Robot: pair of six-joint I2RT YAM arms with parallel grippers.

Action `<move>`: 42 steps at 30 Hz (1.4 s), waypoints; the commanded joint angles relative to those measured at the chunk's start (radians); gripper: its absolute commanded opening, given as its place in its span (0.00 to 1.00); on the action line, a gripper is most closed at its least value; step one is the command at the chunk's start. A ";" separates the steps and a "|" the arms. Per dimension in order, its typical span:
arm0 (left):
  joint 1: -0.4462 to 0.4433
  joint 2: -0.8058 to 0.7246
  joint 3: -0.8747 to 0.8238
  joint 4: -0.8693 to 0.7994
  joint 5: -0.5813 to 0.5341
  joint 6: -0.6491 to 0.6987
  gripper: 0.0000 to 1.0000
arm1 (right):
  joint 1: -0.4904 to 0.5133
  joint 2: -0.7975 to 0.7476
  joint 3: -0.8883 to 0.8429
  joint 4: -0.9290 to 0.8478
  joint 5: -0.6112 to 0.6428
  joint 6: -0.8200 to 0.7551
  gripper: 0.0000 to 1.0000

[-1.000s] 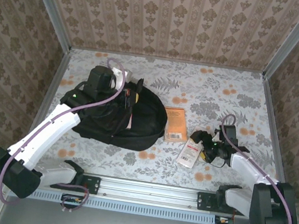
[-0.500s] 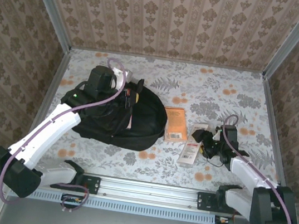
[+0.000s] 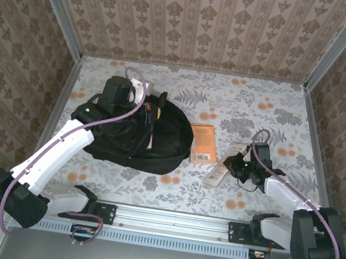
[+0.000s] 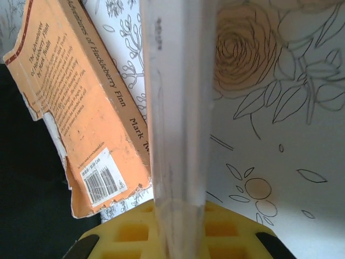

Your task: Pack the student bag

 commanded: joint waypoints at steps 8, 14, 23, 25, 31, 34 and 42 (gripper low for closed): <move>0.005 0.004 0.134 -0.108 -0.018 0.050 0.00 | 0.023 -0.240 0.248 -0.427 0.170 -0.179 0.10; 0.005 0.017 0.257 -0.227 0.012 0.099 0.00 | 0.112 -0.219 0.419 -0.387 0.096 -0.151 0.11; 0.036 -0.001 0.275 -0.278 0.009 0.100 0.00 | 0.341 0.050 0.639 -0.099 0.195 0.002 0.11; 0.054 -0.002 0.265 -0.267 0.023 0.076 0.00 | 0.389 0.123 0.664 -0.028 0.263 0.064 0.10; 0.079 0.011 0.250 -0.208 0.068 -0.008 0.00 | 0.541 0.292 0.676 0.103 0.614 0.273 0.09; 0.111 0.028 0.252 -0.186 0.077 -0.036 0.00 | 0.612 0.387 0.740 0.094 0.694 0.312 0.09; 0.123 0.079 0.303 -0.165 0.080 -0.056 0.00 | 0.719 0.597 0.841 0.130 0.634 0.473 0.13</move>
